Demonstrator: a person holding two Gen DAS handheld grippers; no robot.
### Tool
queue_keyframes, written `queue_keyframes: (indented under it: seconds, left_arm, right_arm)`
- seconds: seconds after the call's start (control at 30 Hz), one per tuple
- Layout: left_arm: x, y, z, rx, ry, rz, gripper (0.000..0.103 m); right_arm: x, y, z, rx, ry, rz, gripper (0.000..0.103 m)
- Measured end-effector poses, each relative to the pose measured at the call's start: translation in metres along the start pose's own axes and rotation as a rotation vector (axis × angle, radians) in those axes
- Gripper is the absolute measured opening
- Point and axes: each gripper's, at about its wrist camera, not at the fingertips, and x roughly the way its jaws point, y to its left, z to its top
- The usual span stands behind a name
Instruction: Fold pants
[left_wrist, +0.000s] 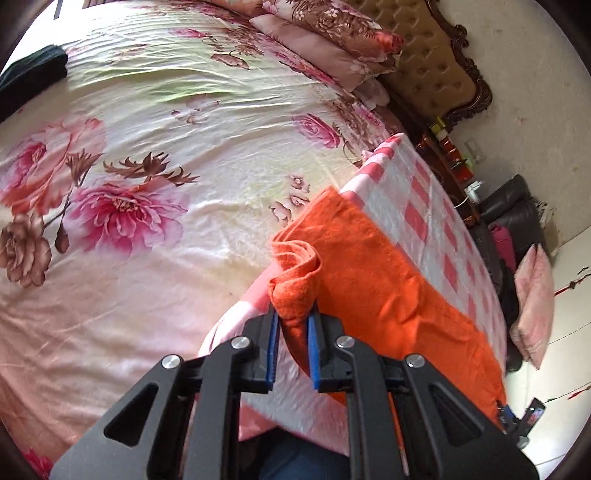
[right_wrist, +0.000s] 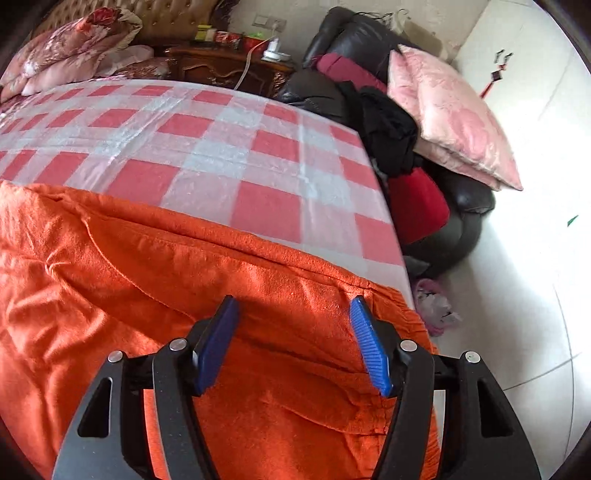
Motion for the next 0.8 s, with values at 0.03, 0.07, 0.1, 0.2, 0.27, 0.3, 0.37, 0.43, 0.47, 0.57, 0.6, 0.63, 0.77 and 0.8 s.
queue_keyframes:
  seconds: [0.03, 0.07, 0.1, 0.2, 0.27, 0.3, 0.37, 0.43, 0.47, 0.57, 0.6, 0.63, 0.77, 0.8]
  left_arm:
    - [0.003, -0.002, 0.0, 0.002, 0.0, 0.006, 0.013]
    - [0.006, -0.002, -0.002, -0.003, 0.002, 0.005, 0.013]
    - [0.008, -0.002, -0.005, -0.007, 0.004, 0.005, 0.013]
    - [0.005, -0.003, -0.01, 0.014, -0.021, 0.001, 0.013]
    - [0.003, -0.004, -0.013, 0.018, -0.027, -0.003, 0.018]
    - [0.0, -0.004, -0.014, 0.011, -0.031, -0.003, 0.021]
    - [-0.012, -0.006, -0.019, -0.007, -0.076, 0.083, 0.04]
    - [-0.031, -0.013, -0.027, 0.007, -0.16, 0.131, 0.041]
    - [-0.042, -0.022, -0.034, 0.028, -0.206, 0.135, 0.041]
    - [-0.061, -0.073, -0.065, 0.19, -0.328, 0.165, 0.051]
    - [-0.058, -0.102, -0.081, 0.286, -0.326, 0.163, 0.053]
    - [-0.053, -0.122, -0.091, 0.35, -0.304, 0.15, 0.054]
    - [-0.027, -0.221, -0.149, 0.65, -0.176, 0.069, 0.054]
    - [-0.02, -0.251, -0.167, 0.726, -0.126, 0.013, 0.054]
  right_arm:
    - [0.001, -0.003, 0.0, 0.013, 0.001, -0.011, 0.059]
    - [0.002, -0.004, -0.001, 0.015, -0.003, -0.021, 0.059]
    - [0.003, -0.005, 0.0, 0.014, -0.008, -0.029, 0.059]
    - [0.007, -0.005, 0.001, 0.004, -0.031, -0.066, 0.059]
    - [0.008, 0.0, 0.002, -0.008, -0.049, -0.117, 0.06]
    - [0.008, 0.001, 0.003, -0.009, -0.052, -0.131, 0.061]
    - [0.002, 0.003, 0.001, 0.003, -0.055, -0.181, 0.075]
    - [-0.013, -0.006, -0.005, 0.079, -0.073, -0.15, 0.077]
    - [-0.022, -0.013, -0.011, 0.139, -0.075, -0.105, 0.081]
    - [-0.037, -0.023, -0.037, 0.26, -0.021, -0.038, 0.082]
    - [-0.041, -0.023, -0.047, 0.271, -0.012, -0.03, 0.083]
    - [-0.044, -0.023, -0.059, 0.281, 0.001, -0.034, 0.083]
    - [-0.057, -0.016, -0.09, 0.259, -0.021, -0.057, 0.085]
    - [-0.059, -0.015, -0.095, 0.256, -0.032, -0.059, 0.085]
